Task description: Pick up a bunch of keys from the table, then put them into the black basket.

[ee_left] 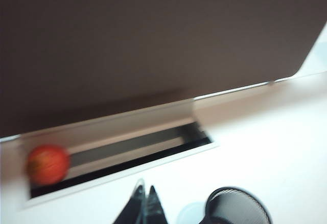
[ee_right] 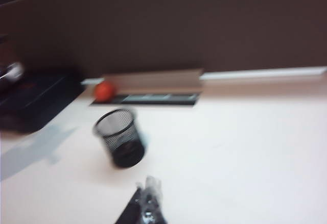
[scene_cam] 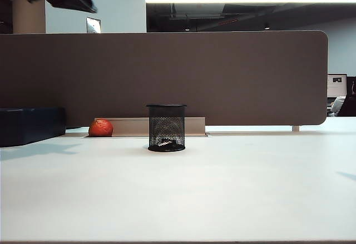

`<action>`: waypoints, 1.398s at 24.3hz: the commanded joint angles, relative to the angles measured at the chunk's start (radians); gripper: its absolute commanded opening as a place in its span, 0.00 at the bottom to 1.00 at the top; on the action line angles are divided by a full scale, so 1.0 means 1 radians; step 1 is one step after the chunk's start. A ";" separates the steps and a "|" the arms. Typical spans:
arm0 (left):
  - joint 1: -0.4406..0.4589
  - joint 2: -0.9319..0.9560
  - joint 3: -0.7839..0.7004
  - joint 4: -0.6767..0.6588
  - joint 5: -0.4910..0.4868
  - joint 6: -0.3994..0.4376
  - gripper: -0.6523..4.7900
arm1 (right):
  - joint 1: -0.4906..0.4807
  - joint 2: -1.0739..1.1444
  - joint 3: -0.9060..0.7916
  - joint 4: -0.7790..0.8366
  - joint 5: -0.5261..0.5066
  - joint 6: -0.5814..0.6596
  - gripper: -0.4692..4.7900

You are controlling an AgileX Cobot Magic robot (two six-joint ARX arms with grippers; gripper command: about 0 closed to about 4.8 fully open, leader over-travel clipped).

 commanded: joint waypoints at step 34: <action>0.047 -1.089 -0.567 -0.253 -0.209 0.074 0.11 | -0.004 -0.449 -0.002 -0.248 0.243 -0.060 0.08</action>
